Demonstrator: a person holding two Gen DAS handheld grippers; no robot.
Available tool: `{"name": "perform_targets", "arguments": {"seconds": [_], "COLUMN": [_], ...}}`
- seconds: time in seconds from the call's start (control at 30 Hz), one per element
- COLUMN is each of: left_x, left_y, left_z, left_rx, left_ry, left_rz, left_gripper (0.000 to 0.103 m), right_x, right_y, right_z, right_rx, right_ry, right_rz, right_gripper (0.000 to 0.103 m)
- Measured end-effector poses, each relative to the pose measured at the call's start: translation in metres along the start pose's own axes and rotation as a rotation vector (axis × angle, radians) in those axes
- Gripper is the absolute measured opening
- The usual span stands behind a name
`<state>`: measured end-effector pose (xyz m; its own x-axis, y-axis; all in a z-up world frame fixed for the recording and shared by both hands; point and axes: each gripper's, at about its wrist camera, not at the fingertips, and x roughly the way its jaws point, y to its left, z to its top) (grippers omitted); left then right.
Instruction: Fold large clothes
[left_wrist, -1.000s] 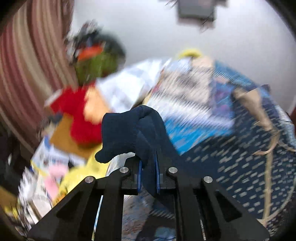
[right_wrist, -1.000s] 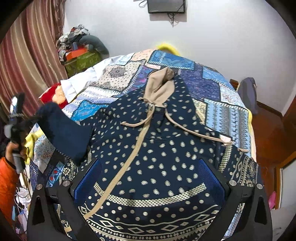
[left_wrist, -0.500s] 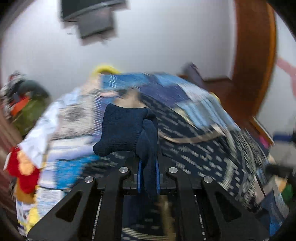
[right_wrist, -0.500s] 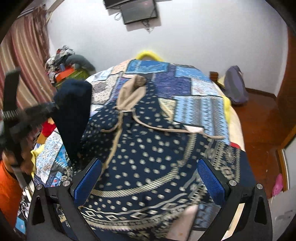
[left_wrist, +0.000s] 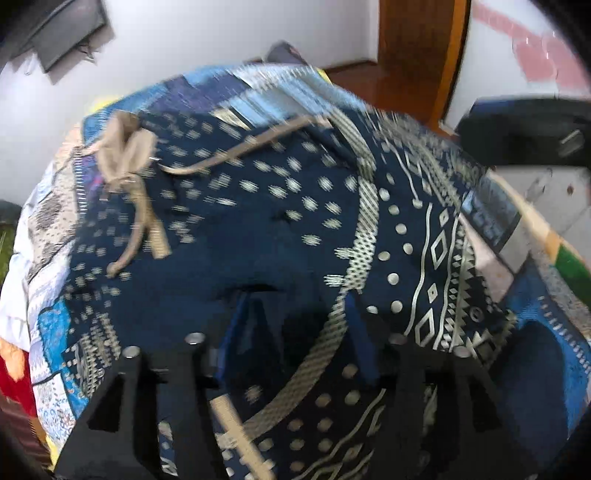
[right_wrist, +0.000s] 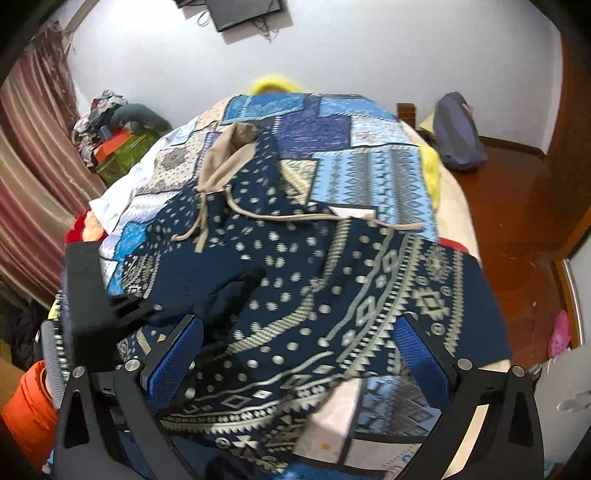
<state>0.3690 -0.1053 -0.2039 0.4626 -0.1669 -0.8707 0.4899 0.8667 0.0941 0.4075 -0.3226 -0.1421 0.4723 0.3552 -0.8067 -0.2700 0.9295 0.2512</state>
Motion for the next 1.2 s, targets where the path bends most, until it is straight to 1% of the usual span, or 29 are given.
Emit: {"name": "perform_targets", "arguments": {"seconds": [0.03,0.1,0.13,0.2,0.27,0.33,0.4,0.43,0.5,0.57,0.6,0.67,0.7,0.73,0.77,0.8,0.83,0.87,0.93,1.0,1.03,1.07,1.1,1.13,1.2], "left_x": [-0.012,-0.035,-0.045,-0.066,-0.077,-0.080,-0.074,-0.072,-0.061,-0.050,-0.045,-0.030,-0.021,-0.014,-0.004,0.001,0.008,0.014,0.024,0.033,0.034,0.033,0.030,0.026,0.012], "left_y": [0.009,0.031,0.042,0.071,0.098,0.130,0.160,0.172,0.196,0.212,0.216,0.224,0.227,0.230,0.233,0.234,0.237,0.239,0.241,0.241,0.243,0.246,0.249,0.251,0.254], "left_z": [-0.004,-0.012,-0.017,-0.036,-0.054,-0.080,-0.107,-0.117,-0.145,-0.172,-0.180,-0.197,-0.203,-0.205,-0.207,-0.207,-0.204,-0.200,-0.194,-0.185,-0.182,-0.182,-0.182,-0.184,-0.189], "left_rx": [-0.025,-0.075,-0.102,-0.175,-0.227,-0.290,-0.348,-0.367,-0.418,-0.461,-0.468,-0.478,-0.480,-0.481,-0.486,-0.490,-0.496,-0.501,-0.494,-0.479,-0.485,-0.517,-0.549,-0.580,-0.628], "left_ry": [-0.025,-0.068,-0.088,-0.126,-0.137,-0.106,-0.050,-0.026,0.036,0.085,0.101,0.143,0.162,0.176,0.188,0.189,0.184,0.172,0.165,0.154,0.153,0.144,0.132,0.119,0.088], "left_rz": [0.004,0.012,0.020,0.059,0.102,0.176,0.245,0.265,0.295,0.303,0.305,0.316,0.323,0.331,0.337,0.336,0.334,0.333,0.350,0.420,0.455,0.475,0.475,0.476,0.518], "left_gripper": [0.068,0.072,0.077,0.082,0.083,0.083,0.083,0.083,0.082,0.083,0.083,0.083,0.083,0.082,0.083,0.082,0.082,0.082,0.083,0.081,0.081,0.079,0.076,0.076,0.076], "right_x": [0.002,0.008,0.011,0.021,0.033,0.045,0.060,0.066,0.082,0.101,0.110,0.133,0.146,0.157,0.161,0.161,0.158,0.155,0.147,0.137,0.131,0.123,0.113,0.105,0.088], "right_y": [0.005,0.019,0.024,0.038,0.051,0.064,0.083,0.092,0.114,0.132,0.137,0.145,0.146,0.146,0.144,0.143,0.142,0.142,0.139,0.137,0.136,0.135,0.133,0.131,0.123], "right_z": [0.001,0.005,0.007,0.011,0.015,0.017,0.020,0.021,0.022,0.020,0.018,0.011,0.006,0.001,-0.001,-0.002,-0.001,0.001,0.005,0.012,0.016,0.020,0.026,0.030,0.037], "right_rx": [-0.009,-0.036,-0.047,-0.070,-0.086,-0.103,-0.143,-0.169,-0.252,-0.341,-0.372,-0.441,-0.462,-0.470,-0.465,-0.458,-0.452,-0.445,-0.419,-0.402,-0.397,-0.388,-0.375,-0.365,-0.349], "right_ry": [0.001,0.002,0.004,0.019,0.036,0.059,0.079,0.085,0.098,0.114,0.125,0.172,0.202,0.230,0.237,0.220,0.203,0.189,0.164,0.121,0.101,0.074,0.040,0.021,-0.025], "right_rz": [0.006,0.017,0.022,0.031,0.041,0.044,0.045,0.038,0.020,-0.038,-0.066,-0.130,-0.168,-0.198,-0.202,-0.199,-0.206,-0.220,-0.211,-0.232,-0.239,-0.241,-0.247,-0.252,-0.268], "right_gripper": [0.103,0.103,0.103,0.103,0.103,0.103,0.103,0.103,0.103,0.100,0.097,0.082,0.068,0.058,0.057,0.053,0.040,0.034,0.022,0.013,0.011,0.009,0.008,0.008,0.008]}}
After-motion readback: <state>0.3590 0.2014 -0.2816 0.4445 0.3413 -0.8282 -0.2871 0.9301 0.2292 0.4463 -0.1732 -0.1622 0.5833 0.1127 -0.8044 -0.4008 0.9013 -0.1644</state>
